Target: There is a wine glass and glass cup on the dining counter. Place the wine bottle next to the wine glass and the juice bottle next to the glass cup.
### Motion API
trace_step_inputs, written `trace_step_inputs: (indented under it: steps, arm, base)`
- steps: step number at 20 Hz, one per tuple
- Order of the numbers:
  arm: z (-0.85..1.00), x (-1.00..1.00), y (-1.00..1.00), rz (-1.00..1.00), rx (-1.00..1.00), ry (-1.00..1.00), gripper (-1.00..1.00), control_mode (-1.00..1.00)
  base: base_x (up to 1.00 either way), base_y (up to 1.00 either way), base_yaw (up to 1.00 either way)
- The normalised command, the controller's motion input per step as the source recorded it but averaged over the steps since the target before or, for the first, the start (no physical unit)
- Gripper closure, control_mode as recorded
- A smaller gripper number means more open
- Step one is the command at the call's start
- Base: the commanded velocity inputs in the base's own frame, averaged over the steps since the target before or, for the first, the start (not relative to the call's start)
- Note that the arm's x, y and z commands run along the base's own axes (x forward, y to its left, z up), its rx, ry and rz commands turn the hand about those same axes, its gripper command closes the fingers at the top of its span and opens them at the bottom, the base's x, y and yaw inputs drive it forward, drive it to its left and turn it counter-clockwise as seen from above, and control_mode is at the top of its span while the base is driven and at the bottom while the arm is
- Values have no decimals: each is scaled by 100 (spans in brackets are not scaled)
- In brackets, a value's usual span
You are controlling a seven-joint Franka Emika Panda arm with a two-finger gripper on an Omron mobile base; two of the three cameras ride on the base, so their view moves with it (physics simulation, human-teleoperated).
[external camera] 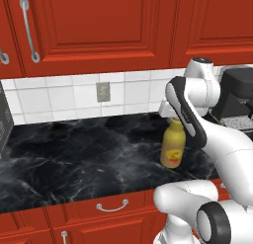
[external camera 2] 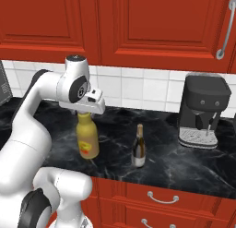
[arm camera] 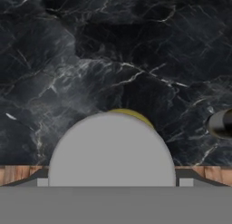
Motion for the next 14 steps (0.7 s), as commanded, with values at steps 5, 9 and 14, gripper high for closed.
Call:
trace_step_inputs:
  steps: [5,9,14]
  arm:
    - [0,0,0,0,0,0,100,-100]
    - [0,0,0,0,0,0,100,-100]
    - [0,0,0,0,0,0,100,100]
  base:
    - [0,0,0]
    - [0,0,0]
    - [0,0,0]
